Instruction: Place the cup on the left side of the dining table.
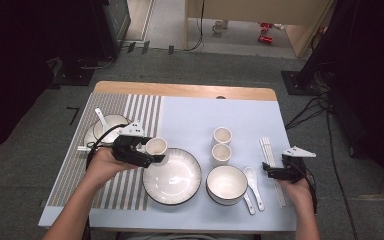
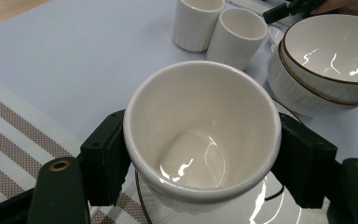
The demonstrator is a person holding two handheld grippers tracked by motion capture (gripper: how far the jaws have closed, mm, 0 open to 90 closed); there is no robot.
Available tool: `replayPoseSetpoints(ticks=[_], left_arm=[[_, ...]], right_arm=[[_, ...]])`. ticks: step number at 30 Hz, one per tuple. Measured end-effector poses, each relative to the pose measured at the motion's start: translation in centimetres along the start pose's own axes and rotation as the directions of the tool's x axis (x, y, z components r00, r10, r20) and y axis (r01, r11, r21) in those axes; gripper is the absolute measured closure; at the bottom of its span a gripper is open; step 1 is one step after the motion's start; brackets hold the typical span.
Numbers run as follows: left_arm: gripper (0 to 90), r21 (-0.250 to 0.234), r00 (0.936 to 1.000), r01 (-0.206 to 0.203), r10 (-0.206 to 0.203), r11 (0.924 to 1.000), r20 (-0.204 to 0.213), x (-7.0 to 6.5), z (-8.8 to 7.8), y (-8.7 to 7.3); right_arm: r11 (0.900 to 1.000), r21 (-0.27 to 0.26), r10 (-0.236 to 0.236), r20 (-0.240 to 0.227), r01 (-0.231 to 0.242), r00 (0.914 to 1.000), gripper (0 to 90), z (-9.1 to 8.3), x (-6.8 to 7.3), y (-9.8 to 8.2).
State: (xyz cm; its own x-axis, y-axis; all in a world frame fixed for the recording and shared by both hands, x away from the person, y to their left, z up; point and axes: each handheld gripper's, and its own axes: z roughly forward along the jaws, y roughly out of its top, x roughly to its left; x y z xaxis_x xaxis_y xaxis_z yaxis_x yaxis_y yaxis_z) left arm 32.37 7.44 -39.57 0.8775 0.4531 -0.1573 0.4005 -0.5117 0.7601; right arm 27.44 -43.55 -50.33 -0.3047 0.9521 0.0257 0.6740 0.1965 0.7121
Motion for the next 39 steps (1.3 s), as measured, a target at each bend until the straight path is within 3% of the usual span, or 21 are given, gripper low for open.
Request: replayPoseSetpoints(ticks=[13,39], left_arm=[[27.8,0.007,0.9998,0.011,-0.011,0.9999,0.017,0.2,-1.2,-1.2],[27.8,0.004,0.9979,0.063,-0.063,0.998,-0.013,0.7,-3.5,-3.9]], right_arm=[[1.0,0.0,0.0,0.0,0.0,1.0,11.2,0.0,0.0,0.0],[1.0,0.0,0.0,0.0,0.0,1.0,11.2,0.0,0.0,0.0]])
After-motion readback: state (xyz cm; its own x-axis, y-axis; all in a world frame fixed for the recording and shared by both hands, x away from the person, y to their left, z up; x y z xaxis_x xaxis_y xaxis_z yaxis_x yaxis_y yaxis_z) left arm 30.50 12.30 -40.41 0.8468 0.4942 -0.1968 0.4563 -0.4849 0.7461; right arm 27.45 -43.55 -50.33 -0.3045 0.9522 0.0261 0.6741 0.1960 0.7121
